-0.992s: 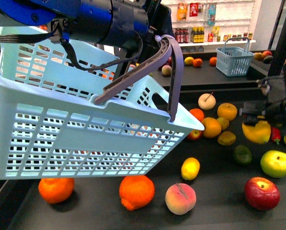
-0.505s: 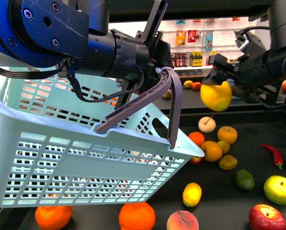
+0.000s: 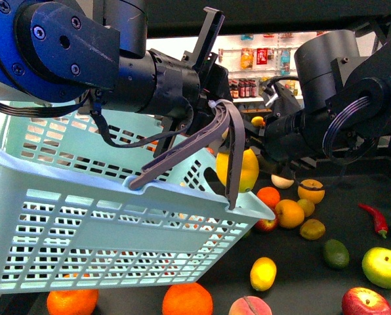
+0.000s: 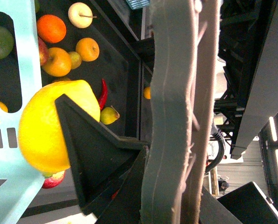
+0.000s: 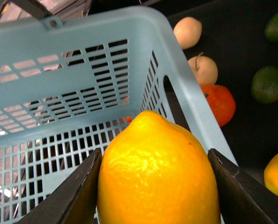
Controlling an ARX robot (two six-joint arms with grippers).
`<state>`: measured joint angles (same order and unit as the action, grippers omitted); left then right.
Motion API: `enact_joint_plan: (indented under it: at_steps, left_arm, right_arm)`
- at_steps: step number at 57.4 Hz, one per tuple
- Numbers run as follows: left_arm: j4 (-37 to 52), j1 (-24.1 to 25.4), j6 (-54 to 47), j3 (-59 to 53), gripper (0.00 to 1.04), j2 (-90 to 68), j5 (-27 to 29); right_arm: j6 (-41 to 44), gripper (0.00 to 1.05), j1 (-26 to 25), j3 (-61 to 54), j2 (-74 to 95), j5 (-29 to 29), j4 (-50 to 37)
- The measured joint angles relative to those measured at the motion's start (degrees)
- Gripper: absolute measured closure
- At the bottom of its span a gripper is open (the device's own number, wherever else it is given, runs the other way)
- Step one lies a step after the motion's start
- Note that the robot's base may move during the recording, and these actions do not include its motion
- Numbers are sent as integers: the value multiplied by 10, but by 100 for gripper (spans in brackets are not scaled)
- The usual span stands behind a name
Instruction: Pick lemon from shelf
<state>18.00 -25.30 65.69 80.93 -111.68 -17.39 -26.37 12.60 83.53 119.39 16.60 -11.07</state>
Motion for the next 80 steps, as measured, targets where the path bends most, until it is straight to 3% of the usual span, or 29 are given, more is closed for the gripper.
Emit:
enact_joint_plan:
  at_steps: [10,14,16,32,41,52,65,80]
  left_arm:
    - [0,1,0,0,96,0,2]
    - [0,1,0,0,96,0,0]
    - [0,1,0,0,96,0,0]
    - [3,-4,1,5,96,0,-16]
    - [3,-5,3,6,96,-1,-8]
    - [3,-3,0,6,96,-1,-4]
    - [3,-2,1,6,96,-1,-5]
    - [3,-2,1,6,96,-1,-5]
  right_arm:
    - [-7,21,10,-16,0,17,-17]
    - [-13,7,10,-18,0,21,-21]
    - [-14,6,10,-19,0,22,-23]
    - [2,7,-22,-34,-16,9,-43]
    - [44,7,-112,-50,-48,-45,-58]
    - [115,7,-204,-87,-16,-61,-59]
    - [138,7,-208,-115,75,-66,-65]
    - [130,7,-156,-53,184,-83,-39]
